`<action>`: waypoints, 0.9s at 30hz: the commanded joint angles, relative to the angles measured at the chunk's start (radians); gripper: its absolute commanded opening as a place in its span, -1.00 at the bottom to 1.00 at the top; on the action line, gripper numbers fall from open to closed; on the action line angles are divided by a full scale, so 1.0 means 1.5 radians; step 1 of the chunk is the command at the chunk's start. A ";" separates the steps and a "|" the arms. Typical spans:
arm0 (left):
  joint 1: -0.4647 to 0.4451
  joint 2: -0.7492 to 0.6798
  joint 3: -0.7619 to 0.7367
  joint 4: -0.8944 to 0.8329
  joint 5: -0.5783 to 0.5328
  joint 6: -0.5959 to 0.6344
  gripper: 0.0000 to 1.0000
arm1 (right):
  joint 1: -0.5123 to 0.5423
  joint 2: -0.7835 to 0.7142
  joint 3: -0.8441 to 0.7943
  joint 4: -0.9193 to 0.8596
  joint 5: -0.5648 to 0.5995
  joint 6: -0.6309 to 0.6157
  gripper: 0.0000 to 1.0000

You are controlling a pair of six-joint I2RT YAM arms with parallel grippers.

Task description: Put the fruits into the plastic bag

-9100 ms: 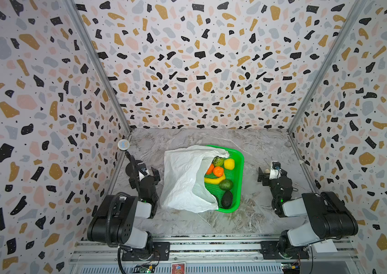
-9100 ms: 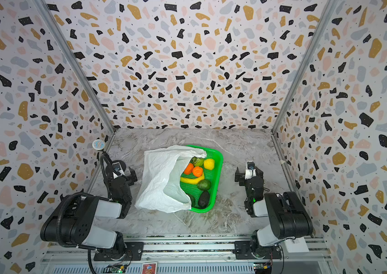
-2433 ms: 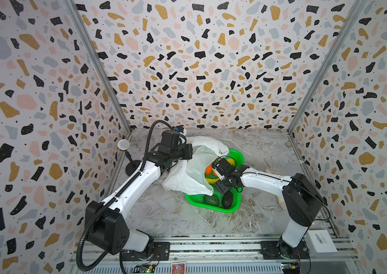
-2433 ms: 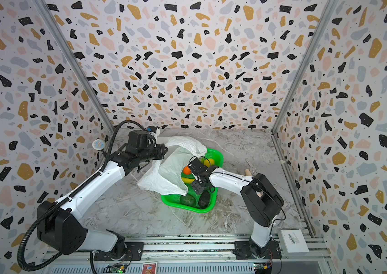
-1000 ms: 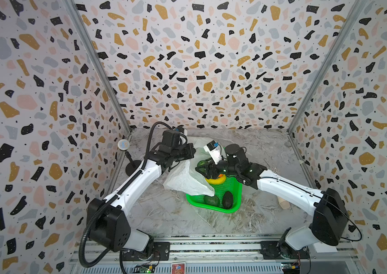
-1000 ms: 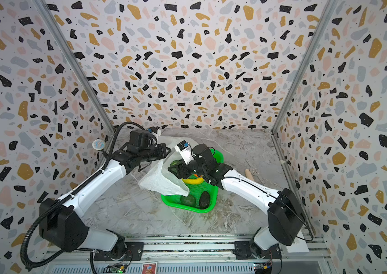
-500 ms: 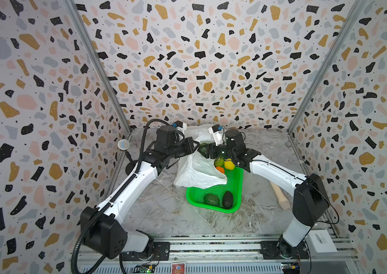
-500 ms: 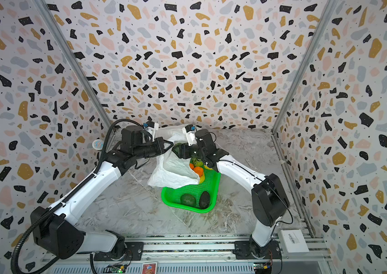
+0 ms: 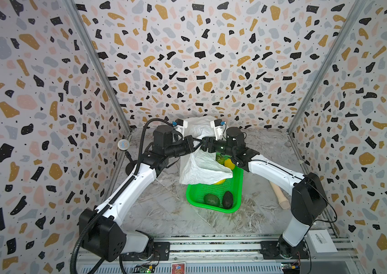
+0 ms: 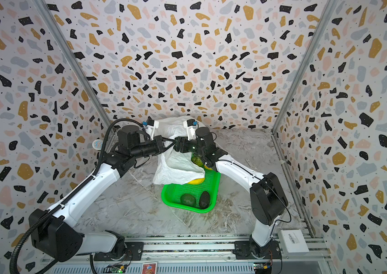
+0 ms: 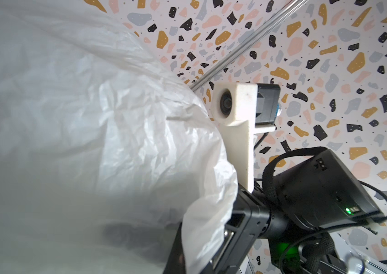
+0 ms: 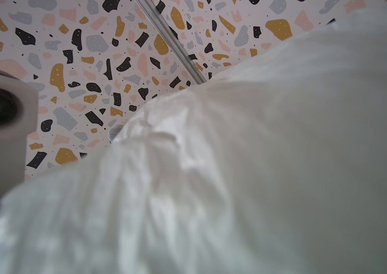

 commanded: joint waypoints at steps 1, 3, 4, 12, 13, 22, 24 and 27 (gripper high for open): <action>0.007 -0.020 0.028 0.019 0.027 0.022 -1.00 | 0.025 0.006 0.010 -0.018 0.030 -0.005 0.14; 0.023 -0.029 0.052 -0.007 0.003 0.051 -1.00 | 0.028 0.006 0.008 -0.069 0.074 -0.013 0.14; 0.033 -0.033 0.064 -0.015 -0.004 0.062 -1.00 | 0.028 0.004 0.003 -0.086 0.091 -0.012 0.14; 0.069 -0.035 0.126 -0.087 -0.055 0.131 -1.00 | -0.004 -0.040 -0.056 -0.164 0.222 0.024 0.15; 0.069 -0.035 0.125 -0.091 -0.062 0.132 -1.00 | -0.007 -0.045 -0.061 -0.161 0.226 0.025 0.15; 0.069 -0.035 0.051 -0.091 -0.084 0.137 -1.00 | 0.024 -0.088 -0.057 -0.072 0.184 -0.050 0.17; 0.070 -0.040 0.030 -0.086 -0.084 0.135 -1.00 | 0.035 -0.091 -0.050 -0.051 0.159 -0.067 0.18; 0.069 -0.048 0.007 -0.070 -0.073 0.121 -1.00 | 0.041 -0.077 -0.035 -0.034 0.107 -0.063 0.18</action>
